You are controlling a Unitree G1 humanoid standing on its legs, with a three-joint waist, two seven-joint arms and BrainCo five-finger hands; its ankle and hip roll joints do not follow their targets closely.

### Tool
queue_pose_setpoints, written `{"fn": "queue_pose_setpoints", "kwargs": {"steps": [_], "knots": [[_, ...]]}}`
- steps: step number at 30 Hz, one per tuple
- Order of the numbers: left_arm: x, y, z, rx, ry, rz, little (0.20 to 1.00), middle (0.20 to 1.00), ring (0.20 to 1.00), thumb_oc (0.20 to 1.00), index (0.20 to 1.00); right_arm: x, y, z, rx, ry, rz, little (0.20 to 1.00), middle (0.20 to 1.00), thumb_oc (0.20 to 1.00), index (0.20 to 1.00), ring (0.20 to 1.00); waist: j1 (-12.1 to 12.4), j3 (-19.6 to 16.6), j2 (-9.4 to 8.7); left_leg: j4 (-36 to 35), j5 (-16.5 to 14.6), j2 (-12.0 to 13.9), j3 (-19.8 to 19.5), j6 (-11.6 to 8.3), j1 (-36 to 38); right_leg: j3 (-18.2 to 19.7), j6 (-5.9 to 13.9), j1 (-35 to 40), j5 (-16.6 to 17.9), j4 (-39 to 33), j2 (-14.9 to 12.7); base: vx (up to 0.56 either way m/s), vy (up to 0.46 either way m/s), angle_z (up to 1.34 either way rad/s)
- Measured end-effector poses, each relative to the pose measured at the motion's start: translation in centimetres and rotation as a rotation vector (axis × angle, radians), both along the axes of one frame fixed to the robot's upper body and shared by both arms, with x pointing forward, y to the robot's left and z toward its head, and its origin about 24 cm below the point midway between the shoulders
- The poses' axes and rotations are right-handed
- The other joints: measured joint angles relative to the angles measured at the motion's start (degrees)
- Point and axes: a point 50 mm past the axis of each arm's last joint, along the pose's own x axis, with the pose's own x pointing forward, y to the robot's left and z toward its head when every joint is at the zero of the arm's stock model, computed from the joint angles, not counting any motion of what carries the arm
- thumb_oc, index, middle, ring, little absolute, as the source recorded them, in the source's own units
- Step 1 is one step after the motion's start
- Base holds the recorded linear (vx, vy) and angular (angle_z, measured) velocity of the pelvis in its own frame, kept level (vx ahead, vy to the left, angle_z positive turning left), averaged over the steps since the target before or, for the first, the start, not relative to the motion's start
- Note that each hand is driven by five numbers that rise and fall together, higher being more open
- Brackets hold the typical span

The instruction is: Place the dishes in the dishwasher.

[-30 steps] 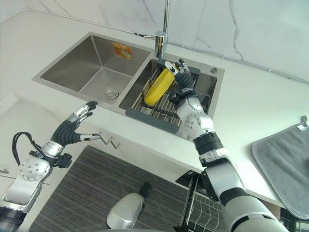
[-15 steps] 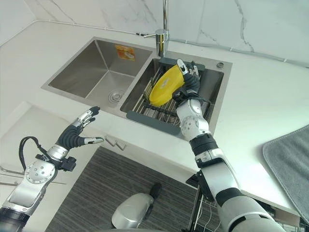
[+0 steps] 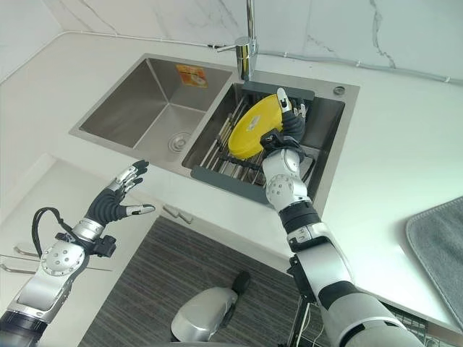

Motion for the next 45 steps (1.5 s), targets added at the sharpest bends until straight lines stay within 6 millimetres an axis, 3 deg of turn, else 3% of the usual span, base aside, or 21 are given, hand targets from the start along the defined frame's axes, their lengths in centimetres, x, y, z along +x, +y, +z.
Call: {"fn": "queue_pose_setpoints", "kwargs": {"steps": [15, 25, 38, 45], "knots": [[0.1, -0.8, -0.4, -0.015, 0.007, -0.008, 1.000, 1.000, 1.000, 1.000, 1.000, 0.0, 0.9, 0.1, 0.417, 0.058, -0.106, 1.000, 1.000, 1.000, 1.000, 1.000, 0.16, 0.13, 0.25, -0.52, 0.02, -0.12, -0.02, 0.03, 0.07, 0.04, 0.26, -0.16, 0.06, 0.00, -0.10, 0.00, 0.000, 0.00], [0.1, -0.8, -0.4, -0.018, 0.004, 0.000, 1.000, 1.000, 1.000, 1.000, 1.000, 0.4, 1.9, -0.9, 0.321, 0.161, -0.015, 1.000, 1.000, 1.000, 1.000, 1.000, 0.22, 0.13, 0.23, -0.52, 0.02, -0.11, -0.07, 0.03, 0.07, 0.04, 0.44, -0.16, 0.01, 0.06, -0.12, 0.00, -0.004, 0.00], [0.4, -0.9, 0.0, -0.016, -0.010, -0.003, 1.000, 1.000, 1.000, 1.000, 1.000, 0.5, 4.2, -1.8, 0.247, 0.239, 0.198, 1.000, 1.000, 1.000, 1.000, 1.000, 0.36, 0.88, -1.04, -0.47, 0.03, 0.05, -0.15, 0.03, 0.06, -0.05, 0.48, 0.01, 0.02, 0.30, 0.18, 0.00, -0.004, 0.00], [0.4, -0.7, 0.0, -0.006, 0.000, -0.008, 1.000, 1.000, 1.000, 1.000, 1.000, 1.3, 1.8, -3.4, 0.162, 0.320, 0.207, 1.000, 1.000, 1.000, 1.000, 1.000, 0.95, 1.54, -2.16, -0.43, -0.03, -0.28, -1.14, -0.07, -0.05, -0.15, 0.27, 0.17, -0.11, 0.42, 0.11, 0.01, 0.005, 0.07]]}}
